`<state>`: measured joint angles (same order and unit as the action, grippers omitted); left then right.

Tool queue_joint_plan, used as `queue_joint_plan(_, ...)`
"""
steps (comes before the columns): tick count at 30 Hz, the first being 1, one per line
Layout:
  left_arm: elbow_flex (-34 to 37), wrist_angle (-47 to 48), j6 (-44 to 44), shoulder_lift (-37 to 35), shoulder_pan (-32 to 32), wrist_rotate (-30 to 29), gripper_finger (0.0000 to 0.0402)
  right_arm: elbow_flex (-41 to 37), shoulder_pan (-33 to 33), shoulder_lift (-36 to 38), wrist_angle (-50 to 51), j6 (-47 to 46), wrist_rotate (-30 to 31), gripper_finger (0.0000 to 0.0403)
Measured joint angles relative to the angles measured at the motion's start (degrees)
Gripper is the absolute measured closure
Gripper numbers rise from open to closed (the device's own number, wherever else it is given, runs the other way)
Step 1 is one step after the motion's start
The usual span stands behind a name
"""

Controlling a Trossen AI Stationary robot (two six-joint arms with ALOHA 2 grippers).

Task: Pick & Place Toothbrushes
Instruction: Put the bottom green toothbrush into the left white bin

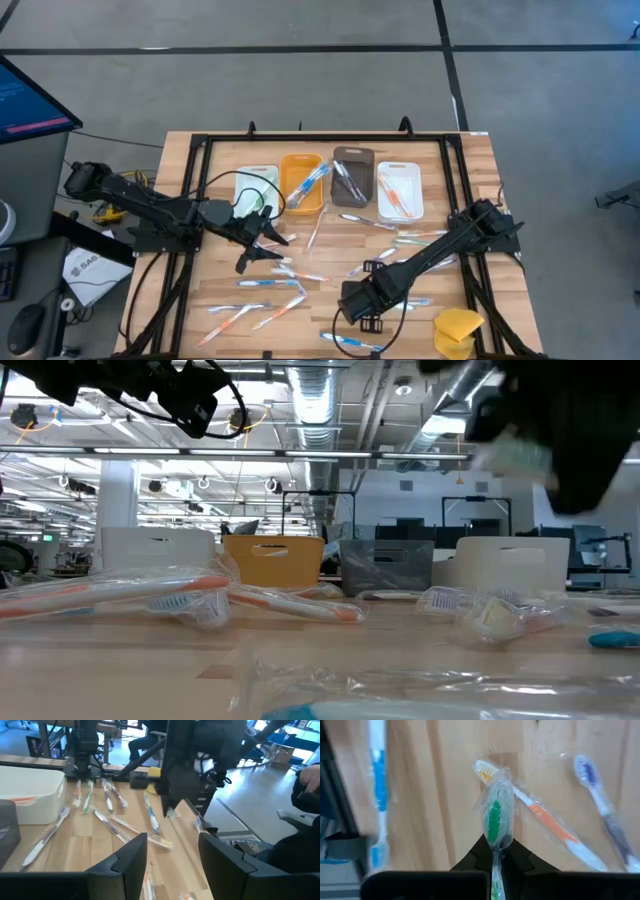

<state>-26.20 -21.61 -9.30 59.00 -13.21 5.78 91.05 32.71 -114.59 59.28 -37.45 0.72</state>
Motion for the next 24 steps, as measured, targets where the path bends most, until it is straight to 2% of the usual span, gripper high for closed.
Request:
queue_joint_plan(4, -0.02, -0.24, 0.0, 0.0, 0.0, -0.02, 0.0229, 5.75, 1.3, 0.0, 2.17, 2.04, 4.31, 0.0393)
queue_joint_plan(9, -0.02, -2.33, 3.12, 0.95, -0.67, -0.31, 0.0229, 12.19, 3.03, 0.07, -1.95, 10.24, 17.7, 0.0394)
queue_joint_plan(14, -0.07, -12.09, 10.41, 6.22, -4.02, -0.24, 0.0229, 15.01, 3.2, 0.04, -9.38, 18.83, 27.91, 0.0392)
queue_joint_plan(18, -0.07, -19.74, 17.93, 12.03, -6.16, -0.22, 0.0229, 15.05, 2.41, 0.0, -16.78, 26.05, 29.85, 0.0392)
queue_joint_plan(24, -0.07, -24.8, 18.97, 17.3, -6.36, -0.18, 0.0229, 15.05, 0.77, 0.0, -26.99, 37.12, 30.87, 0.0393)
